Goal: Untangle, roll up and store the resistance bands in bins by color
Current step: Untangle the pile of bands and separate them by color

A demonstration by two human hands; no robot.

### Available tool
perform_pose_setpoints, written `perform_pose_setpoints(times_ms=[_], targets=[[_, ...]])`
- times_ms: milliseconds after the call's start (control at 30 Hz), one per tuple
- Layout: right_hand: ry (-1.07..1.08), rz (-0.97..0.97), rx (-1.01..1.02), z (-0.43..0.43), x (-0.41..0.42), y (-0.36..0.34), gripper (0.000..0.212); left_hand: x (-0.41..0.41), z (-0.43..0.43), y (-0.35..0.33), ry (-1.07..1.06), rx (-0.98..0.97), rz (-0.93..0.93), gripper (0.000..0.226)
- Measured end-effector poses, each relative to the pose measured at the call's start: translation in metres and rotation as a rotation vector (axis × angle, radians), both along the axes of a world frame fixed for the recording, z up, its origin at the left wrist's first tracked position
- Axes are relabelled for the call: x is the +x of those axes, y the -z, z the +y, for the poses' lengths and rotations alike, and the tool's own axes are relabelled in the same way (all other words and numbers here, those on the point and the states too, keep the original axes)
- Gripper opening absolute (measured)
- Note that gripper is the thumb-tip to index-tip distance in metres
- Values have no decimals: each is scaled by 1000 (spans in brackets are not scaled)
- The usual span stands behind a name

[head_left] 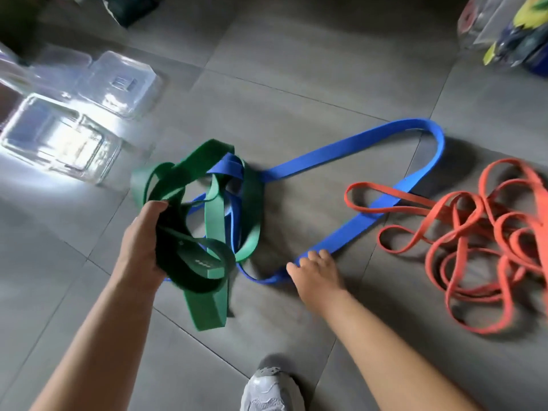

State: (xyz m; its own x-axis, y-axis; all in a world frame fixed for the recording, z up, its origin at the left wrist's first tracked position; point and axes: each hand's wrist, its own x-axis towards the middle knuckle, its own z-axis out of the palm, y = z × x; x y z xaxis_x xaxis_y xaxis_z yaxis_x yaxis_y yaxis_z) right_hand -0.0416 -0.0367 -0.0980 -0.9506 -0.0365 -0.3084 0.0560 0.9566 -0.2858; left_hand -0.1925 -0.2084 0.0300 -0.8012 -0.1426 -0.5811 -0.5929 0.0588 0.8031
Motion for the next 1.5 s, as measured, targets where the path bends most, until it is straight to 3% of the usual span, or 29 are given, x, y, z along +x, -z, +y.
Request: perform_pose_setpoints(times_ms=[33,100,233,333,433,500,567,667,700,800,867,933,1000,1067,1133,1200,1267,1300,1367,1500], targets=[[-60,-28,32,7,0,-3,14,-2,-1,-1,-11,-12,19,20],[-69,-54,85,19,7,-3,26,-4,-2,-4,-2,-25,58,18],[-26,-45,56,6,26,-4,37,7,13,-13,128,73,9,30],[-41,-45,29,-17,23,-6,34,14,23,-20,90,167,22,49],[-123,-90,36,-21,21,6,35,8,25,-33,7,232,205,49],[-134,-90,49,-13,20,5,29,-1,25,-42,-16,275,381,38],[-93,-149,50,5,19,-12,42,-9,24,-49,-61,294,549,32],[144,-343,44,56,32,-26,50,-16,23,-54,-41,315,736,36],[213,-404,93,74,38,-28,49,-16,23,-53,-26,318,753,28],[257,-538,328,113,47,-40,36,-13,17,-47,-39,273,697,23],[234,-479,422,111,39,-43,30,-8,15,-42,-40,224,624,24],[225,-316,370,89,18,-44,34,-1,18,-42,-14,230,570,22],[194,-171,136,51,-4,-35,49,3,23,-48,19,251,564,29],[172,-242,-72,18,-17,-24,80,3,25,-52,51,272,582,40],[164,-294,-10,8,-22,-7,94,2,25,-55,40,287,593,41],[102,-291,123,10,-17,2,74,-1,21,-53,23,271,587,38],[-41,-385,117,22,-11,-8,33,-2,18,-47,-15,266,559,36],[-108,-457,112,29,-6,-13,26,-3,17,-44,-34,263,543,29],[-201,-657,141,40,11,-23,30,-7,15,-41,-66,243,549,23],[-289,-969,377,70,85,-3,56,-12,7,-44,-69,328,595,36]])
